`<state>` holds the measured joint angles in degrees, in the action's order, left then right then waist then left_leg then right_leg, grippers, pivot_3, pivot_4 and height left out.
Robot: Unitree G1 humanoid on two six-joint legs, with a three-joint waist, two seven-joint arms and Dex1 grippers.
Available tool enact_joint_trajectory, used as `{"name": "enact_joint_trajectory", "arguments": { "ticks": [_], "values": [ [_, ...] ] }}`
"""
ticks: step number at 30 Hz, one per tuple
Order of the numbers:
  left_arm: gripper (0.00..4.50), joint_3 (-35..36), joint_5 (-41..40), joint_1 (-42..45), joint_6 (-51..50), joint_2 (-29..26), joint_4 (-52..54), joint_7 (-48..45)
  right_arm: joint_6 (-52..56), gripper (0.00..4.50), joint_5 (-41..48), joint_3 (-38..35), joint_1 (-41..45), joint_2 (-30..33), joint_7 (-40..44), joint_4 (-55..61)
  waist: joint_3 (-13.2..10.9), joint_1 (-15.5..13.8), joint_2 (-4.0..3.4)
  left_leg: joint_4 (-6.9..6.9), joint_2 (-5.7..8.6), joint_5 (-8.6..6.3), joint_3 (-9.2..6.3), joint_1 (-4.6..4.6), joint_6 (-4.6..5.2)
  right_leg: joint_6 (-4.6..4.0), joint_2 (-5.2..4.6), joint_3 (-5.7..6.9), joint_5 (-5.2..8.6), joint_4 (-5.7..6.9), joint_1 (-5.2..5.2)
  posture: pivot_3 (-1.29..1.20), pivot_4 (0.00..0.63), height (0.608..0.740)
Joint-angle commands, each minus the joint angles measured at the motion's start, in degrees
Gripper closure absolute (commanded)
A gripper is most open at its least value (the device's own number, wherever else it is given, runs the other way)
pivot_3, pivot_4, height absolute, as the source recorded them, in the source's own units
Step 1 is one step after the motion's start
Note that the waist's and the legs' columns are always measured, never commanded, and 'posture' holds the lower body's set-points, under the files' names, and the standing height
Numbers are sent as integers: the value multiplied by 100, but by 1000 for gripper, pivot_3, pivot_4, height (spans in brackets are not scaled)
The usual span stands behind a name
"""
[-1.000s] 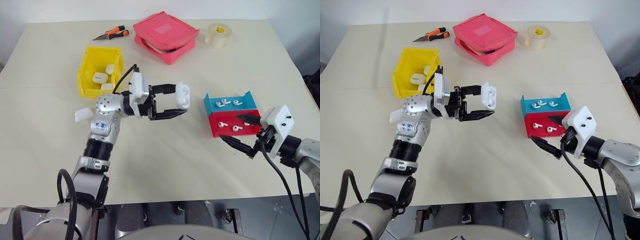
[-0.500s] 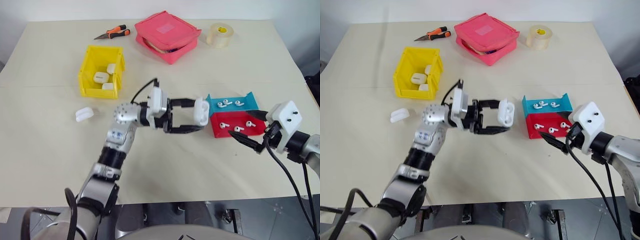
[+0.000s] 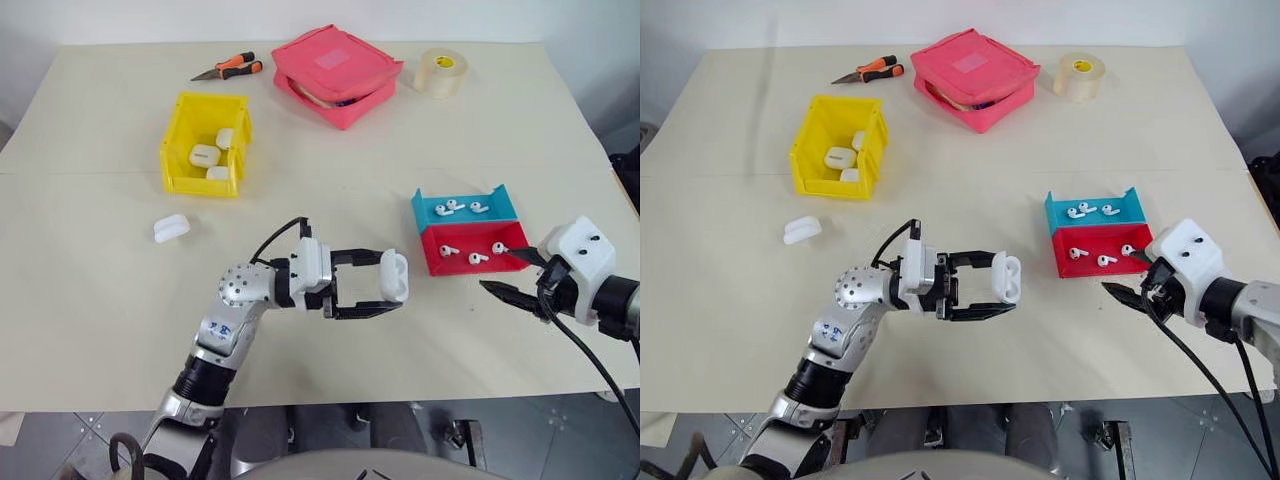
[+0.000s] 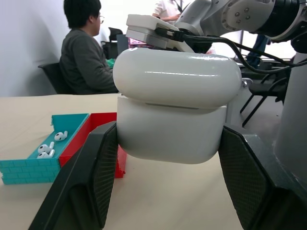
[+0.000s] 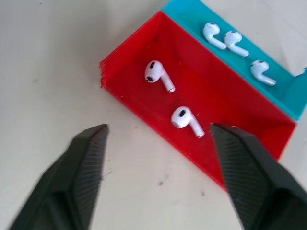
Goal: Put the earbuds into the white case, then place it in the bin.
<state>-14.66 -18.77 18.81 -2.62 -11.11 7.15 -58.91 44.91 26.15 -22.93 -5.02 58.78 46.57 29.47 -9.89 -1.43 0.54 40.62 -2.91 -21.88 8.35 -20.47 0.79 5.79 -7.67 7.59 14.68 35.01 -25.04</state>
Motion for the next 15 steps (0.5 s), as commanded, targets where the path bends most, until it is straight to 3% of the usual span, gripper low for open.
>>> {"name": "enact_joint_trajectory", "arguments": {
  "ticks": [1, 3, 7, 15],
  "values": [
    [1723, -5, -190, -136, -28, -30, 439, 105, 143, 897, 136, -4, 97, 251, 243, 89, 0, -4, 0, 0, 0, 0, 0, 0, 0, 0, 0, 0, 0, -1, 0, 0, 150, 740],
    [1723, -16, -183, -202, -53, -87, 495, 124, 127, 1064, 97, 62, 110, 334, 339, 25, 0, -3, 0, 0, 0, -1, -1, 0, 2, 0, 0, 2, 0, -3, 3, 0, 150, 740],
    [1723, -38, -244, -284, -80, -141, 596, 159, 82, 2145, 42, -33, 3, 294, 377, 87, 0, -1, -1, 0, 0, -2, 0, 0, 3, 0, -1, 1, 0, -2, 2, 0, 150, 740],
    [1723, 38, -306, -153, -37, -87, 450, 235, -163, 2145, 73, -643, -732, -117, 447, 536, 0, -11, -1, 2, 1, -2, -3, 1, 4, 0, -1, 6, 0, -6, 9, 0, 150, 740]
  ]
}}
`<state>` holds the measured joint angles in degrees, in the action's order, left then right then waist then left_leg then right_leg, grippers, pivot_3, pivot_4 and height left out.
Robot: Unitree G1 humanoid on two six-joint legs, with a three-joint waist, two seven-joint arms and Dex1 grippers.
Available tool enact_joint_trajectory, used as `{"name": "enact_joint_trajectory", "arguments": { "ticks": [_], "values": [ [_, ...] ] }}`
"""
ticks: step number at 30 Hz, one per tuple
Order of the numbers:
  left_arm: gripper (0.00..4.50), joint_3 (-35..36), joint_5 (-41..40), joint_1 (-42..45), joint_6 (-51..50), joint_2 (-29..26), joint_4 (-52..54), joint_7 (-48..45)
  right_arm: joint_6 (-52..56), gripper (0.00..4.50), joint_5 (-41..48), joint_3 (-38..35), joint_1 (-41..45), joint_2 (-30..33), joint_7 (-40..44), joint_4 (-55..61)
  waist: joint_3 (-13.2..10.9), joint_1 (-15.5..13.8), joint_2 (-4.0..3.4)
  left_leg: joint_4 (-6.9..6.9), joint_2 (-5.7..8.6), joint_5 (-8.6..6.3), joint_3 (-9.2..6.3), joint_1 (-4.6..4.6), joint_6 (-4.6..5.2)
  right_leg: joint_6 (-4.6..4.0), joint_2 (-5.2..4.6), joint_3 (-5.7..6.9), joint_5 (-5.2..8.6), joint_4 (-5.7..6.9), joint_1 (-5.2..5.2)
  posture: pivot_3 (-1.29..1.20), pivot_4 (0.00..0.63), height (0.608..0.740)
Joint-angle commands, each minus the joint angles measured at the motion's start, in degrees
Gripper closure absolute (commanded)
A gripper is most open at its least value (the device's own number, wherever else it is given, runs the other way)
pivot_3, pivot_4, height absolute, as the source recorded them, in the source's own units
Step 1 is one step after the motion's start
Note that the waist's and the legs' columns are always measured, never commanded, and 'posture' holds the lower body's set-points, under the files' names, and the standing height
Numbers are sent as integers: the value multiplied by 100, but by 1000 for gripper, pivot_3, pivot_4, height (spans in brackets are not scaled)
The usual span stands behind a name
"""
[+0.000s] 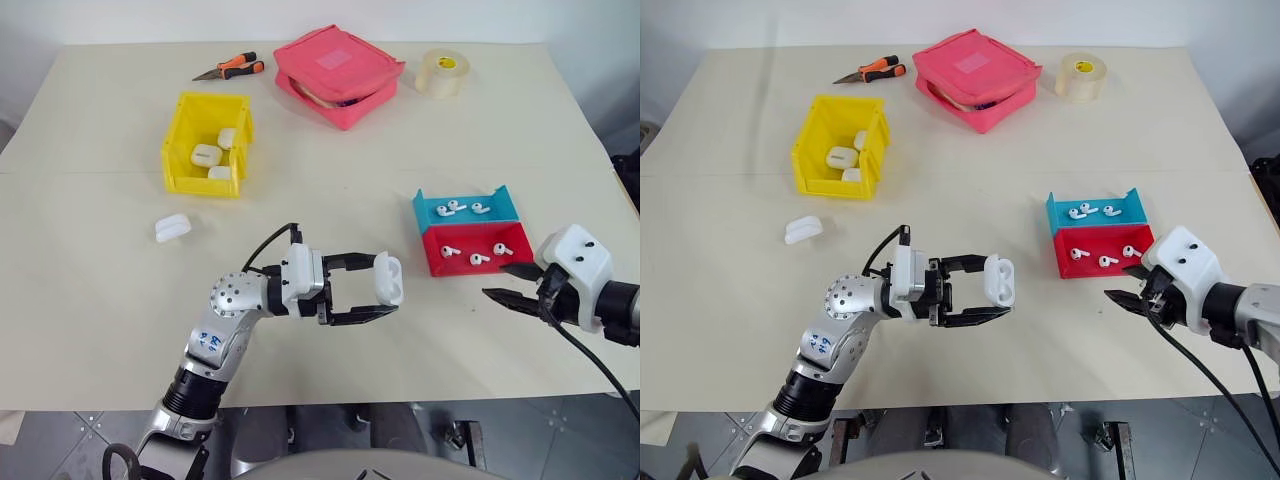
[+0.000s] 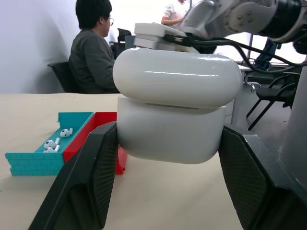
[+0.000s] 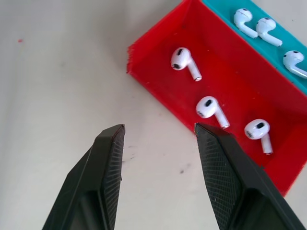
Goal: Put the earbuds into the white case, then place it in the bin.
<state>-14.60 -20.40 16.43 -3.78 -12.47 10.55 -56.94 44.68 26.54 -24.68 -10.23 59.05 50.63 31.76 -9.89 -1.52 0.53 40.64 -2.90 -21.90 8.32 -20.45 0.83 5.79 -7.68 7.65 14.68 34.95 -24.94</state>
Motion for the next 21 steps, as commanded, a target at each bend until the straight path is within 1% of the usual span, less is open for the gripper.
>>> {"name": "enact_joint_trajectory", "arguments": {
  "ticks": [1, 5, 8, 11, 15, 21],
  "values": [
    [1723, 52, -155, 101, 84, 49, 87, 35, -145, 2145, 38, -541, -295, -190, 38, 369, 0, -3, 0, 0, 0, 0, -2, 0, 0, 0, 0, 2, 0, 0, 2, 0, 150, 740],
    [1723, 140, -196, 215, 148, 71, -81, 26, -137, 2145, 59, -784, -614, -373, 17, 587, 0, 6, 0, -1, 0, -2, -3, 13, -1, 0, 1, 3, 0, -5, 19, 0, 150, 740],
    [1723, 180, -210, 296, 195, 84, -193, 3, -108, 2145, 48, -628, -423, -298, -38, 471, 0, 14, 0, -1, -1, -5, -4, 22, 2, 0, 1, 2, 0, -11, 29, 0, 150, 740],
    [1723, 181, -204, 378, 259, 112, -297, -45, 61, 2145, 13, -202, 137, -60, -106, 156, 0, 30, -1, -1, -1, -7, -3, 23, 4, -1, 1, 0, 0, -16, 28, 0, 150, 740],
    [1723, 152, -206, 425, 290, 150, -336, -86, 121, 2145, -103, 538, 919, 280, 9, -362, 1, 29, -3, -1, -2, -7, -2, 24, 3, -2, 2, 2, 1, -12, 28, 0, 150, 740],
    [1723, 64, -264, 255, 205, 54, -144, -184, -124, 2145, -346, 1690, 2174, 511, 437, -1216, 0, 22, -6, 1, -1, -10, -1, 20, 8, -1, -1, 3, 0, -12, 28, 0, 150, 740]
  ]
}}
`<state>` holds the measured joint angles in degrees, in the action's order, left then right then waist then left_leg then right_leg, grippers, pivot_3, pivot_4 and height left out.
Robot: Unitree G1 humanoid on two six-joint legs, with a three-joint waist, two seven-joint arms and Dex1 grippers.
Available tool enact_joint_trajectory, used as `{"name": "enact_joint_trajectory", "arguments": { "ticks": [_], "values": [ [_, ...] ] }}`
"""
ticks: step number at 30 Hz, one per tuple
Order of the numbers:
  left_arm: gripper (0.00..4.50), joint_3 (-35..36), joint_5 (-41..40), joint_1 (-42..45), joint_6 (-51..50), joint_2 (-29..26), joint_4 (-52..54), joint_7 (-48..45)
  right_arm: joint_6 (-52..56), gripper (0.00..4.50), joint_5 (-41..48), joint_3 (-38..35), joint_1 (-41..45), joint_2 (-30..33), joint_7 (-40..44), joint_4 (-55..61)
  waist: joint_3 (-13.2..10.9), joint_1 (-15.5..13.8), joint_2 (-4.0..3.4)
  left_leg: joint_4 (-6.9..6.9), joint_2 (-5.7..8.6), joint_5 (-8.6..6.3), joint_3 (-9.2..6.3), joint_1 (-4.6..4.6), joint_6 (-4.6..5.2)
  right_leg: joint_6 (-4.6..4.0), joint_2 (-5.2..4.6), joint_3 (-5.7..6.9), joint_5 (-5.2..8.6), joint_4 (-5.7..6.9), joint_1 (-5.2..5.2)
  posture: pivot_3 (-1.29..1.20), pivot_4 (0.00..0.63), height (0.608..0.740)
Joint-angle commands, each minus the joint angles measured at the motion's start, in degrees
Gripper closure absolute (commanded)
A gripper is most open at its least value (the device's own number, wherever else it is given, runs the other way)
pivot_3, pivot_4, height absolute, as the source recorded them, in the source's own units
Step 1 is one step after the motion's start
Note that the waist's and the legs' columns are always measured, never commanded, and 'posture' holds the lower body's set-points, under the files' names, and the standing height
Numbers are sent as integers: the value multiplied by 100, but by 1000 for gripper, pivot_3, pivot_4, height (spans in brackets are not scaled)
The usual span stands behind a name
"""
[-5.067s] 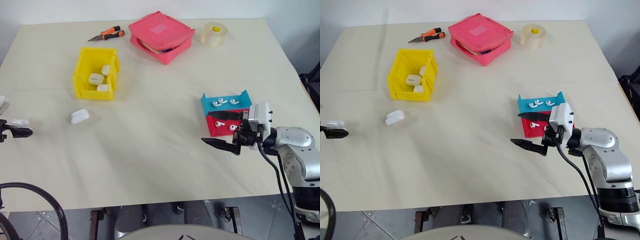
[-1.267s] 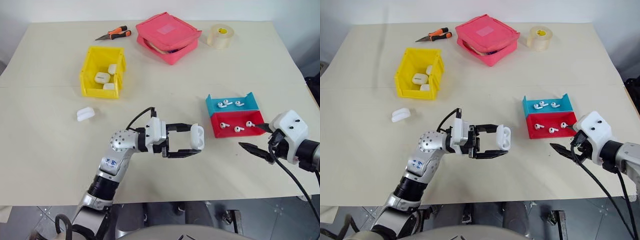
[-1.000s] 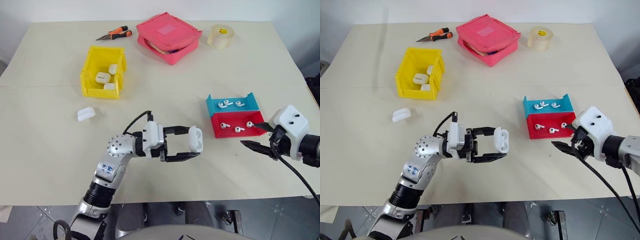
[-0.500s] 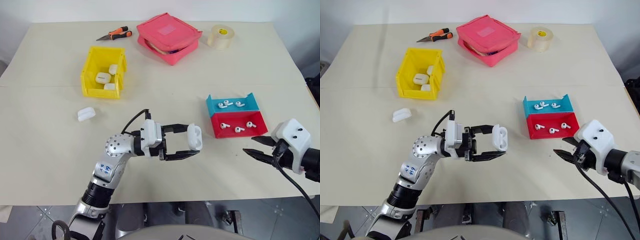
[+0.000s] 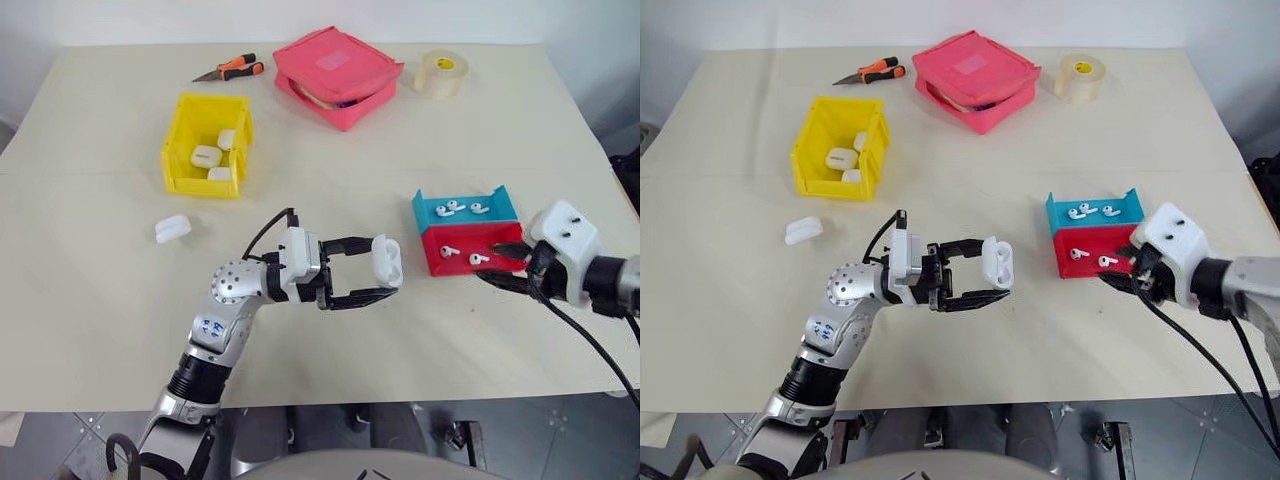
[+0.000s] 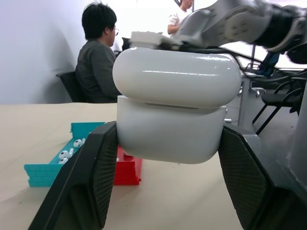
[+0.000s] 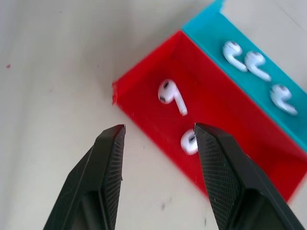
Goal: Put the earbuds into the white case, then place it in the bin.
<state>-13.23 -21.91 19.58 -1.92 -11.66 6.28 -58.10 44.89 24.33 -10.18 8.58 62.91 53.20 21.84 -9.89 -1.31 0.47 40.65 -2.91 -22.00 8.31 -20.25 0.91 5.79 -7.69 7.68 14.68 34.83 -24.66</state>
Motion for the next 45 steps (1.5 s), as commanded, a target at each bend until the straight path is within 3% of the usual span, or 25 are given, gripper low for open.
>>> {"name": "enact_joint_trajectory", "arguments": {
  "ticks": [1, 5, 16, 27, 45],
  "values": [
    [1723, -94, -126, -93, 4, -54, 320, -90, -187, 2145, -179, 396, 462, 144, 264, -348, 0, 2, 0, 0, 0, 0, 0, -1, 0, 0, 0, 2, 0, -1, 0, 0, 150, 740],
    [1723, -152, -168, -187, -52, -122, 448, -96, -296, 2145, -575, 1131, 1078, 300, 614, -875, -1, 9, -1, 0, 0, -1, 2, -3, 2, 2, -1, 1, -1, -4, 0, 0, 150, 740],
    [1723, -217, -182, -338, -149, -186, 668, -58, -1576, 2145, -1737, 2266, 2160, 366, 1631, -2151, -1, 10, -4, 4, -1, -2, 4, -4, -1, 3, -1, 4, -2, -5, 0, 0, 150, 740],
    [1723, -208, -172, -343, -193, -199, 719, -10, -2068, 2145, -2213, 2549, 2736, 8, 2120, -2960, -3, 15, -8, 7, -2, -2, 8, -7, -1, 4, -1, 7, -2, -5, -1, 0, 150, 740],
    [1723, -234, -175, -415, -277, -243, 856, 87, -2390, 2145, -2708, 2653, 2975, -344, 2462, -3466, -7, 23, -17, 12, -3, -3, 10, -9, -3, 4, -1, 11, -2, -4, -1, 0, 150, 740]
  ]
}}
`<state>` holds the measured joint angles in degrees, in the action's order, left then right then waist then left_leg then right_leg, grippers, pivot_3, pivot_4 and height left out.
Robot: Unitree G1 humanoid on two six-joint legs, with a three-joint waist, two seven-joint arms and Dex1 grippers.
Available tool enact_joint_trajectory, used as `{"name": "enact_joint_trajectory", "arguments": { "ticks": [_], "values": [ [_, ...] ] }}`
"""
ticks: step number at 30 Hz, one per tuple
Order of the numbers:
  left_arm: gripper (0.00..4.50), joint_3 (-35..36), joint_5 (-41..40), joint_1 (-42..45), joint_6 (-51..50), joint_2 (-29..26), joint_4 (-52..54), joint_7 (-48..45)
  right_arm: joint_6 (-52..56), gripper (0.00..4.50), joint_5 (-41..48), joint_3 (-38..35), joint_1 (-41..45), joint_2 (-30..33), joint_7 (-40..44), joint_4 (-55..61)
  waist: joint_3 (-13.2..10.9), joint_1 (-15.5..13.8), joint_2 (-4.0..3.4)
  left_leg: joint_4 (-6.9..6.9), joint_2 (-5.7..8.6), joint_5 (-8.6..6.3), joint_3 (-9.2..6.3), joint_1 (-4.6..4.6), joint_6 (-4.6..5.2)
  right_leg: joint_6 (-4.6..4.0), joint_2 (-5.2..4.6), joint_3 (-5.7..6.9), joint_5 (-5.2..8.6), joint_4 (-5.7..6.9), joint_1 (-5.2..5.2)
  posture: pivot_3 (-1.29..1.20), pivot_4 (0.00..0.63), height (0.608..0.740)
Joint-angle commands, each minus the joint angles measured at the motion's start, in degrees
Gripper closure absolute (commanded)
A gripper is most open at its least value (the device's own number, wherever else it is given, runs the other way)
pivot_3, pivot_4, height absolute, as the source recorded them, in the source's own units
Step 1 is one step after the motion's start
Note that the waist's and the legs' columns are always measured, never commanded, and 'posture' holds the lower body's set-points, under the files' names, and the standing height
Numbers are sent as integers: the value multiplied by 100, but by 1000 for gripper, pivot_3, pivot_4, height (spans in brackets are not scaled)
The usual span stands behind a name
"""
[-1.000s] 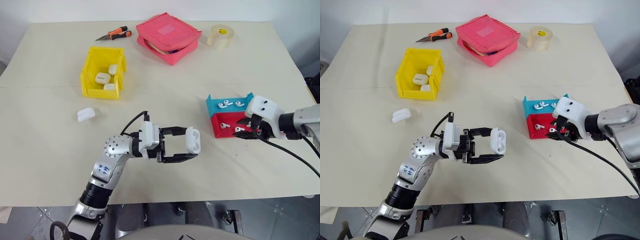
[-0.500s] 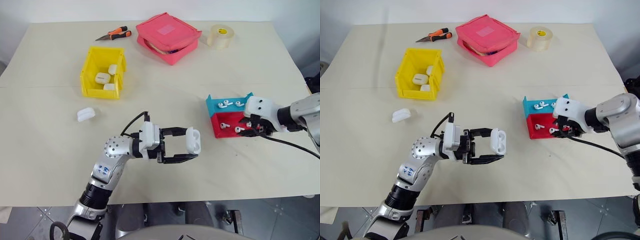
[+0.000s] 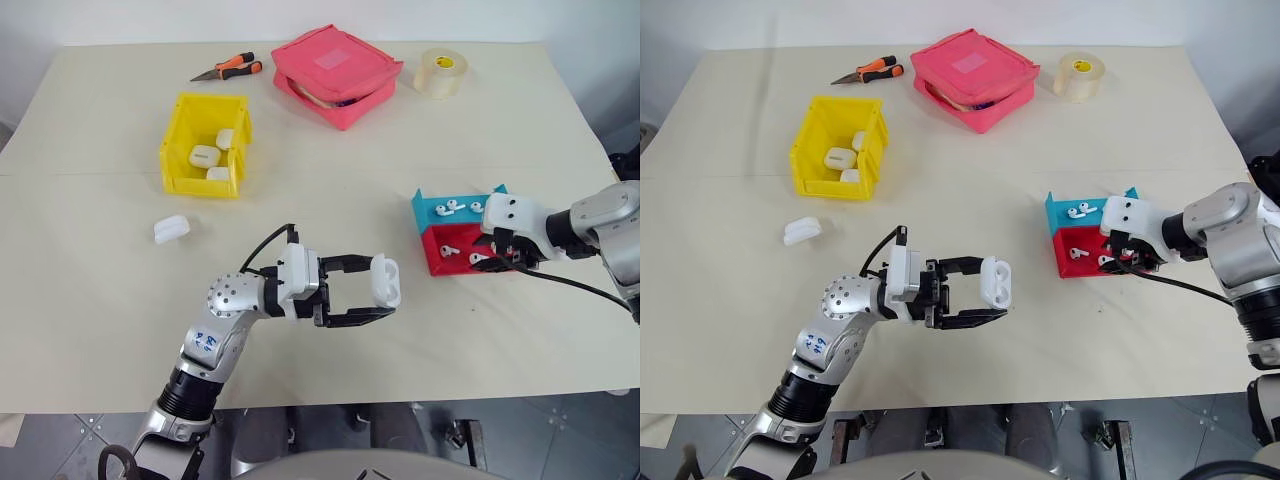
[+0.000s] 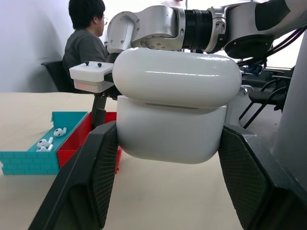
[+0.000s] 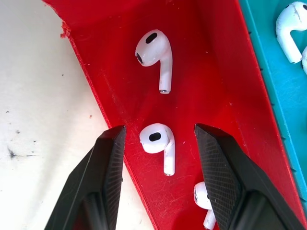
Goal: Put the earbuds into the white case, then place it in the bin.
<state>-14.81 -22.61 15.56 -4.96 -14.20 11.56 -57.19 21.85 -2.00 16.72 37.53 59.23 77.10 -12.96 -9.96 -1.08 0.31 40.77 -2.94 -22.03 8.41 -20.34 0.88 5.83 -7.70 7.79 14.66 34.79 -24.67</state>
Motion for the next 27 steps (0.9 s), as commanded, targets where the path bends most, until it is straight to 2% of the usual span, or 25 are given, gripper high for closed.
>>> {"name": "enact_joint_trajectory", "arguments": {
  "ticks": [1, 4, 6, 11, 17, 20, 24, 27],
  "values": [
    [1723, -79, -107, -11, 19, 10, 330, -4, -98, 2145, -89, -42, 82, 14, 82, 0, 0, 1, 0, 0, 0, 0, 0, 0, 0, 0, 0, 0, 0, 0, 0, 0, 150, 740],
    [1723, -75, -110, 5, 5, 8, 322, -7, -113, 2145, -123, -44, 91, -14, 100, -24, 0, 1, 0, 0, 0, 0, 0, 0, 0, 0, 0, 0, 0, 0, 0, 0, 150, 740],
    [1723, -70, -103, 20, 5, 8, 306, -10, -125, 2513, -143, -50, 93, -28, 106, -40, 0, 3, -1, 0, 0, 0, 0, 0, 0, 0, 0, 0, 0, 0, 0, 0, 150, 740],
    [1723, -74, -87, 53, 14, 23, 270, -10, -130, 4044, -145, -118, 76, -83, 67, -55, 0, 5, -1, 1, 0, 0, 0, 0, -1, 0, 0, 0, 0, 0, 1, 0, 150, 740],
    [1723, -79, -69, 96, 38, 55, 196, -18, -47, 4050, -20, -296, -68, -16, 40, 159, 0, 2, -1, 1, 0, 0, 0, 0, -1, 0, 0, 0, 0, 0, 1, 0, 150, 740],
    [1723, -70, -74, 132, 56, 65, 135, -46, 385, 4050, 317, -729, -205, -34, -111, 587, 0, -5, -2, 1, 0, 0, -2, -1, -1, 0, 0, 0, 0, 0, 0, 0, 150, 740],
    [1723, -34, -116, 215, 101, 78, -14, -132, 1214, 4050, 1066, -1539, -543, -105, -356, 1454, -1, -20, -3, 5, -1, -1, -6, -3, -2, 0, -1, 0, 0, 2, -1, 0, 150, 740],
    [1723, 6, -200, 326, 170, 135, -226, -280, 1984, 4050, 2099, -2633, -1088, -404, -612, 2463, -1, -32, -3, 12, -5, -5, -16, -6, -4, 0, 1, 4, 0, 1, 0, 0, 150, 740]
  ]
}}
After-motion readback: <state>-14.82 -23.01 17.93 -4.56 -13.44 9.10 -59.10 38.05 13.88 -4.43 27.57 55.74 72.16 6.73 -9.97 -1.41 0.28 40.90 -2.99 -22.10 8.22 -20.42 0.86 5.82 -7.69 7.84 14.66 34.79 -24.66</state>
